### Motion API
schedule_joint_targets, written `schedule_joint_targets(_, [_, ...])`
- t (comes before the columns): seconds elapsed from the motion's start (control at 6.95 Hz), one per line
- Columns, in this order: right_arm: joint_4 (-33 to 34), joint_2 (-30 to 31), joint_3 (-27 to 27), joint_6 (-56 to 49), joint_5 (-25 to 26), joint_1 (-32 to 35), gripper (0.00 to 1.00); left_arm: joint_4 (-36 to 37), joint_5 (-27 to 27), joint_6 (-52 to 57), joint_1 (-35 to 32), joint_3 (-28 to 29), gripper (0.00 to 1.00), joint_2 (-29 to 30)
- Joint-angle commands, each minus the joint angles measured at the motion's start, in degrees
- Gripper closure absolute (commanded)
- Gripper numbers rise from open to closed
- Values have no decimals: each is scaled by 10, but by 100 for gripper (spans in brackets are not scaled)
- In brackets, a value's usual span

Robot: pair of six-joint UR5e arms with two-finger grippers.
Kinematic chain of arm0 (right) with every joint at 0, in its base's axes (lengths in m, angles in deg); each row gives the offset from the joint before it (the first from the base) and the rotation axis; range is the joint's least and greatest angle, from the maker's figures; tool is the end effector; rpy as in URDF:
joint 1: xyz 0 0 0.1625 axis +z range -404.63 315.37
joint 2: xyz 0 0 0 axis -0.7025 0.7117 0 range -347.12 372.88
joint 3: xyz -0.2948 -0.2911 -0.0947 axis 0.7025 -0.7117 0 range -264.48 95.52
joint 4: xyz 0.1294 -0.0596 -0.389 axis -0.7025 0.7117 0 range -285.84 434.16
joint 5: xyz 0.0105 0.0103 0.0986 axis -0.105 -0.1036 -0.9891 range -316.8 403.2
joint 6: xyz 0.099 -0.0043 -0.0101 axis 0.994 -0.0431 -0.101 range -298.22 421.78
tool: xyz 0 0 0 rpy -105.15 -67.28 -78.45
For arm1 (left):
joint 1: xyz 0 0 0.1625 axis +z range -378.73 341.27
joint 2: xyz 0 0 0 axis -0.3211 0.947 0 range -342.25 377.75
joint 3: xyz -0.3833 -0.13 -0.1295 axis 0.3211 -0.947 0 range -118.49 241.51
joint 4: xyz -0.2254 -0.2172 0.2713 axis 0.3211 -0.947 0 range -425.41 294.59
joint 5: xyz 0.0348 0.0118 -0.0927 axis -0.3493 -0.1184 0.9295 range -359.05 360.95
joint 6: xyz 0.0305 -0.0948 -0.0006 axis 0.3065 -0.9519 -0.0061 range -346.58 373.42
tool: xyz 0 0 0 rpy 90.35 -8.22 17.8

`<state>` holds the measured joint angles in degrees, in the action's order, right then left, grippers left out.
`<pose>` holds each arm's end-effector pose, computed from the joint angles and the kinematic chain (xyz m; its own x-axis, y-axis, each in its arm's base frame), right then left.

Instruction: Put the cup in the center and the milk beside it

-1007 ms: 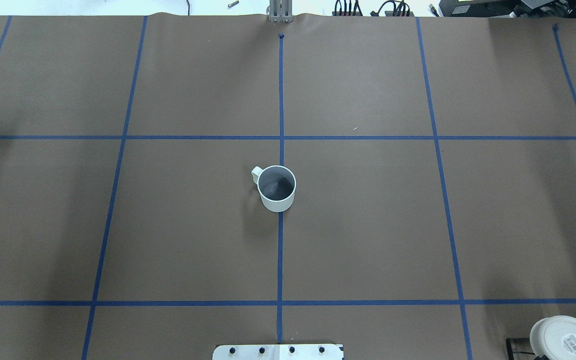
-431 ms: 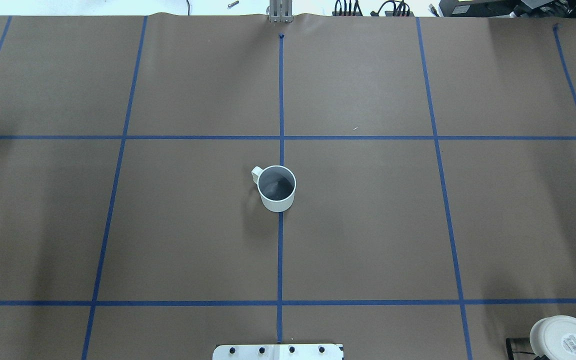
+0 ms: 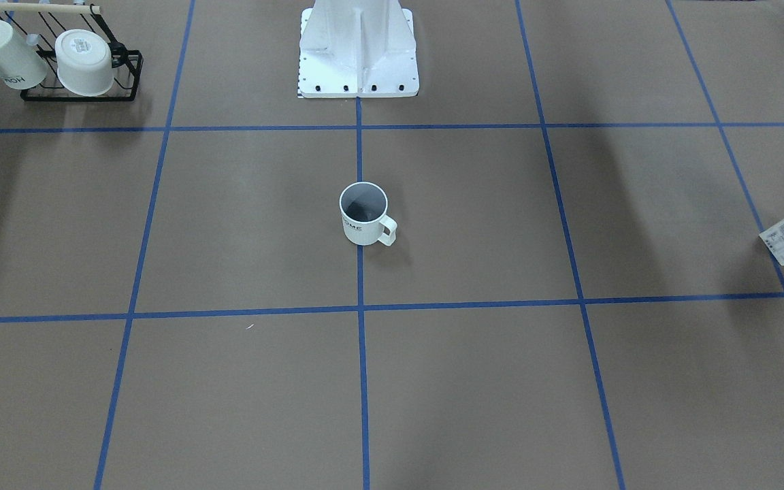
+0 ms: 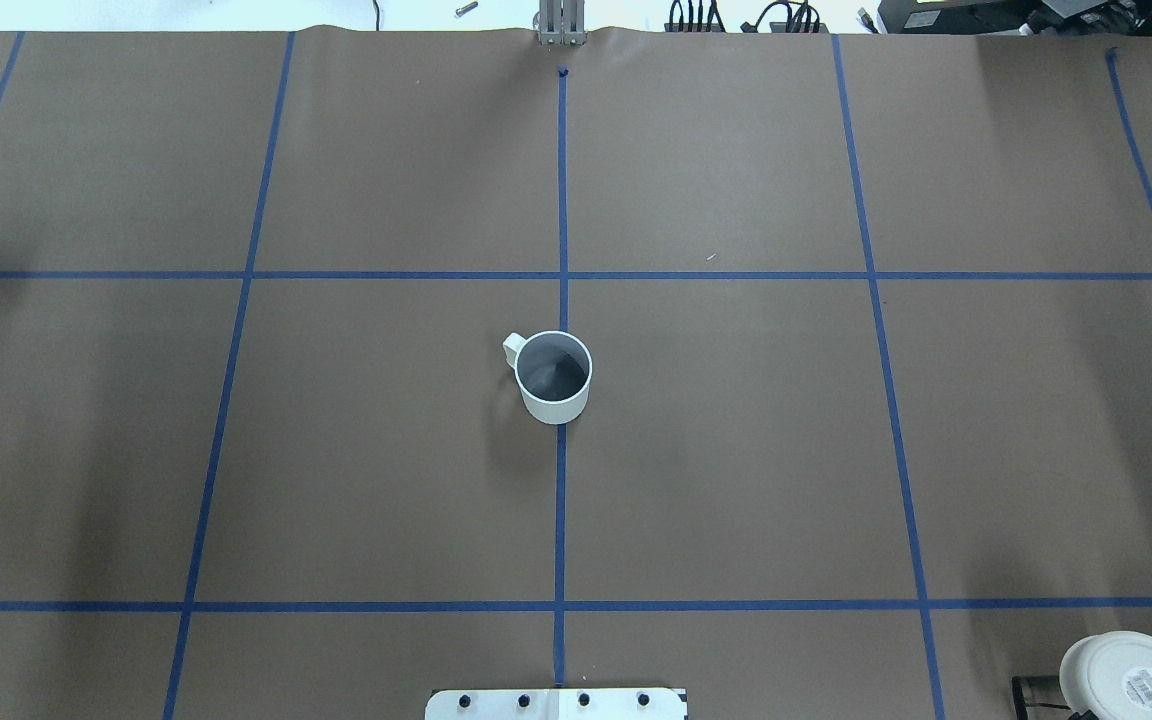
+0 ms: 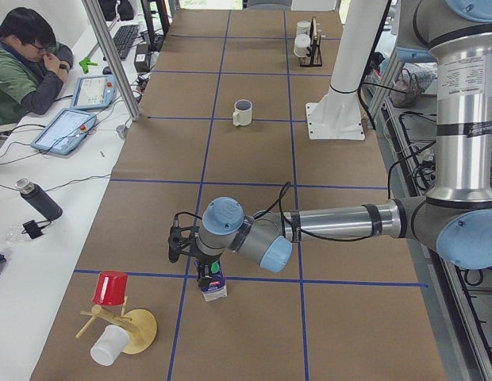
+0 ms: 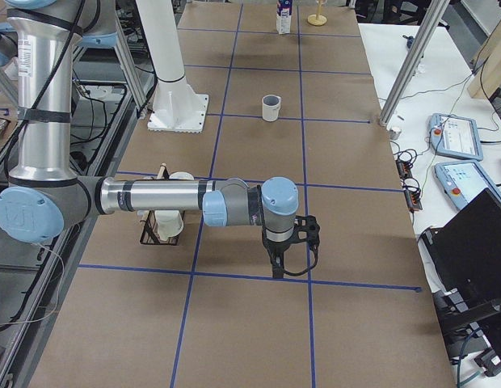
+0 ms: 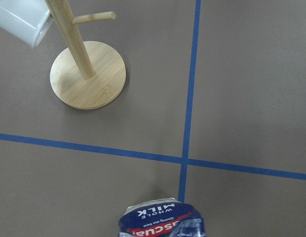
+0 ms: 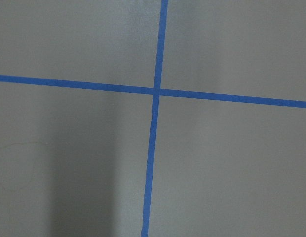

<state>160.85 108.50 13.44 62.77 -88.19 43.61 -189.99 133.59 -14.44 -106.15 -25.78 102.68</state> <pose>0.0535 -0.4586 0.6344 0.7482 -0.0706 0.6597 0.0177 0.9961 0.0866 -0.0445 -0.4756 0.6592 0.6563 -0.1176 -0.7453 0.3015 0.9464 0.1162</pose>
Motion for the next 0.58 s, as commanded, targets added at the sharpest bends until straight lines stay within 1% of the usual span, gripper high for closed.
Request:
schedule_joint_targets(0.0, [-43, 0, -33, 1, 4, 0, 0, -54, -2, -3, 15, 44, 1, 0])
schedule_joint_targets(0.14, [-66, -2, -51, 6, 4, 0, 0, -58, -1, -4, 19, 44, 1, 0])
schedule_joint_targets(0.43, [-67, 0, -51, 11, 3, 0, 0, -61, -1, -1, 21, 43, 3, -2])
